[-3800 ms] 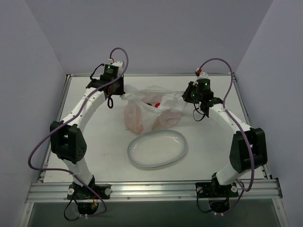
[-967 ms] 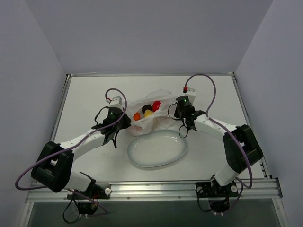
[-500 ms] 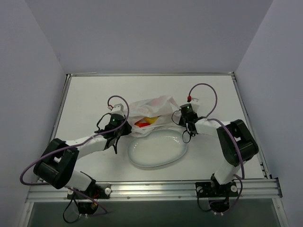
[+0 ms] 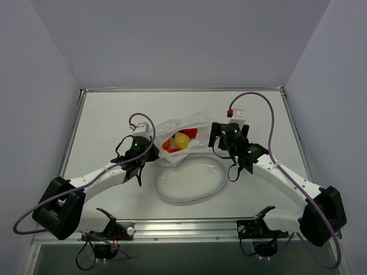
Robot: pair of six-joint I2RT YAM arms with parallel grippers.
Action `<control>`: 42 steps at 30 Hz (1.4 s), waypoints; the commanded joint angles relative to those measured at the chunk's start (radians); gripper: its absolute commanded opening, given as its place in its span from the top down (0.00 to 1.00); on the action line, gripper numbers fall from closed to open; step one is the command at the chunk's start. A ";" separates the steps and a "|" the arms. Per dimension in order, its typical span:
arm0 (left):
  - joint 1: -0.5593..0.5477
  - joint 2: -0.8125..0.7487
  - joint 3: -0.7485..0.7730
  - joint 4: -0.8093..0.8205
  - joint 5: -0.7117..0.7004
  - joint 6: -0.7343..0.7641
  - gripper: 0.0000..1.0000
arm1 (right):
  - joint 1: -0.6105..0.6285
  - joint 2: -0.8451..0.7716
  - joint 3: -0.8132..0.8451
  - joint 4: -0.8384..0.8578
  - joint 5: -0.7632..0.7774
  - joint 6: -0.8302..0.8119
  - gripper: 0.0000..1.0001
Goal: Take the fake fruits out of the plastic bag
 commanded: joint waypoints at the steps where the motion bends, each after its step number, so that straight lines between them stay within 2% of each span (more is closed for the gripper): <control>1: -0.009 -0.011 0.059 -0.016 -0.017 0.008 0.98 | 0.025 -0.151 0.003 -0.135 0.079 0.004 0.09; 4: -0.015 -0.009 0.067 -0.013 -0.025 0.006 0.98 | 0.049 -0.225 0.032 -0.175 0.084 0.006 0.08; 6: -0.016 -0.008 0.071 -0.010 -0.029 0.005 0.98 | 0.064 -0.265 0.055 -0.187 0.068 0.007 0.20; 7: -0.016 -0.008 0.071 -0.010 -0.029 0.005 0.98 | 0.084 -0.270 0.066 -0.189 0.053 0.006 0.30; 8: -0.018 -0.009 0.071 -0.007 -0.031 0.005 0.98 | 0.097 -0.264 0.086 -0.187 0.018 0.007 0.58; 9: -0.018 -0.009 0.071 -0.007 -0.031 0.005 0.98 | 0.110 -0.252 0.094 -0.172 -0.007 0.009 0.72; 10: -0.018 -0.009 0.071 -0.005 -0.031 0.005 0.98 | 0.123 -0.238 0.098 -0.154 -0.045 0.010 0.82; 11: -0.020 -0.008 0.070 -0.001 -0.029 0.003 0.98 | 0.155 -0.191 0.103 -0.131 -0.092 0.006 0.88; 13: -0.018 -0.009 0.065 0.002 -0.029 0.000 0.98 | 0.196 -0.131 0.108 -0.049 -0.174 -0.002 0.89; 14: -0.018 -0.011 0.064 0.004 -0.029 0.000 0.98 | 0.233 -0.061 0.114 -0.037 -0.176 -0.012 0.90; 17: -0.020 -0.012 0.058 0.007 -0.022 0.000 0.98 | 0.232 0.092 0.183 0.029 -0.131 -0.063 0.95; 21: -0.020 -0.019 0.050 0.007 -0.019 0.008 0.98 | 0.122 0.270 0.308 0.080 -0.195 -0.123 1.00; 27: -0.020 -0.020 0.044 -0.013 -0.028 0.034 0.98 | -0.038 0.494 0.511 0.137 -0.286 -0.123 1.00; 34: -0.021 0.023 0.012 0.025 -0.013 0.025 0.98 | -0.133 0.774 0.666 0.155 -0.354 -0.036 1.00; 38: -0.020 0.017 0.007 0.013 -0.002 0.026 0.97 | -0.139 0.835 0.712 0.150 -0.346 -0.017 1.00; 39: -0.021 0.006 0.010 0.003 -0.003 0.029 0.93 | -0.138 0.830 0.694 0.153 -0.338 -0.017 1.00; 41: -0.021 -0.041 0.018 -0.037 -0.008 0.043 0.72 | -0.132 0.801 0.666 0.170 -0.326 -0.017 1.00; 42: -0.020 -0.063 0.024 -0.059 -0.009 0.046 0.42 | -0.130 0.787 0.642 0.170 -0.323 -0.019 1.00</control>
